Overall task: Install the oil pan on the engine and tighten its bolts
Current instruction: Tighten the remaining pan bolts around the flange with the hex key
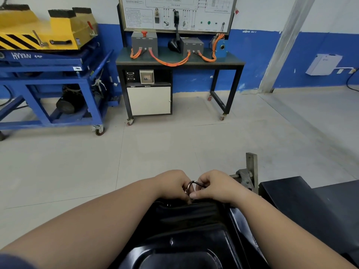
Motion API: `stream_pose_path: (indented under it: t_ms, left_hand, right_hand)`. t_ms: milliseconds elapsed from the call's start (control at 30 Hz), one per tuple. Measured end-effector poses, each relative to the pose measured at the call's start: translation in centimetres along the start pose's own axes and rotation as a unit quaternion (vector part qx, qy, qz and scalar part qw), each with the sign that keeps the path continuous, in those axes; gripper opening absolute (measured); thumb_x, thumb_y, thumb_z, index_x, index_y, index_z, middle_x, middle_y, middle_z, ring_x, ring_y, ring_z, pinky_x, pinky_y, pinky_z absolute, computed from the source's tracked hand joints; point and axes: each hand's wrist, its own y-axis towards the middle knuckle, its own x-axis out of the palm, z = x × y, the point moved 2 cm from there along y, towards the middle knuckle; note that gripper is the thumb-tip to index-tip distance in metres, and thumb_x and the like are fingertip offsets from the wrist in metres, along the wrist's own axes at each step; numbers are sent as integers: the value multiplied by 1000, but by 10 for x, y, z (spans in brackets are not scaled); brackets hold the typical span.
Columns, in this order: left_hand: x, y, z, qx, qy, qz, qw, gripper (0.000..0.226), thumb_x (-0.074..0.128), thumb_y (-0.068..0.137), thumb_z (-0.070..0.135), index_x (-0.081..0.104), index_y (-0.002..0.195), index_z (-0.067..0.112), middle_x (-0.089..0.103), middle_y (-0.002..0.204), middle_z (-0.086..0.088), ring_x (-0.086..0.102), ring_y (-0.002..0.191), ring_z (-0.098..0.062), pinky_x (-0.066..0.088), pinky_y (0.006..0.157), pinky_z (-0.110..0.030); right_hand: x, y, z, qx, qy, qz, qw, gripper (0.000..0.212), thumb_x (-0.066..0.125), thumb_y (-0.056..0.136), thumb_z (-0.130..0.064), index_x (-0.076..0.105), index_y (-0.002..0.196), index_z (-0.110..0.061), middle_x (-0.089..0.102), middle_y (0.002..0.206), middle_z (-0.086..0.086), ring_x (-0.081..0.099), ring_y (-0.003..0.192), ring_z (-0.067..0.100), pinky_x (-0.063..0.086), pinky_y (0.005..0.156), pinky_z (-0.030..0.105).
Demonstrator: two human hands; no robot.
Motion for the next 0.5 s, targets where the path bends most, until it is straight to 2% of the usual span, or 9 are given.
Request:
stream_pose_path:
  t_ms: [67,133,233,300,400,500]
  left_hand:
    - [-1,0,0,9,8,-4,1000,15,73,74,18,75,88,23,49,44,16,43,42,4,33,47,-10]
    - [-1,1,-1,11,2,-10,1000,15,73,75,17,76,88,24,51,44,20,43,43,5,33,49,-11]
    - [0,2,-2,10,-5,-11,1000,15,73,75,15,76,87,23,52,44,23,43,43,5,33,49,-10]
    - [1,2,-2,8,-12,-9,1000,15,73,75,15,76,87,23,53,44,23,43,43,4,33,49,-10]
    - [1,2,-1,5,-17,-12,1000,16,73,75,14,76,88,22,54,45,24,44,44,5,34,48,-9]
    - [1,1,-2,-4,-28,-10,1000,15,74,74,14,76,86,23,53,43,20,43,42,3,34,48,-12]
  right_hand:
    - [-10,-9,-3,-15,38,37,998,21,70,81,-31,68,65,-17,46,51,-9,39,48,4,31,51,19]
    - [-22,-21,-7,-31,94,78,992,22,66,84,-28,71,64,-23,44,49,-9,37,45,4,30,47,16]
    - [-33,-36,-14,-88,77,144,983,19,63,86,-32,73,70,-30,52,66,-6,46,59,5,37,59,22]
    - [-36,-45,-18,-123,53,181,974,20,61,86,-35,72,71,-31,52,65,-9,47,59,1,37,61,20]
    - [-35,-53,-18,-130,54,189,972,22,59,87,-34,67,67,-33,54,54,-12,51,54,7,41,57,22]
    - [-27,-56,-14,-133,38,184,973,22,62,88,-22,65,69,-34,63,60,-17,59,61,5,47,62,20]
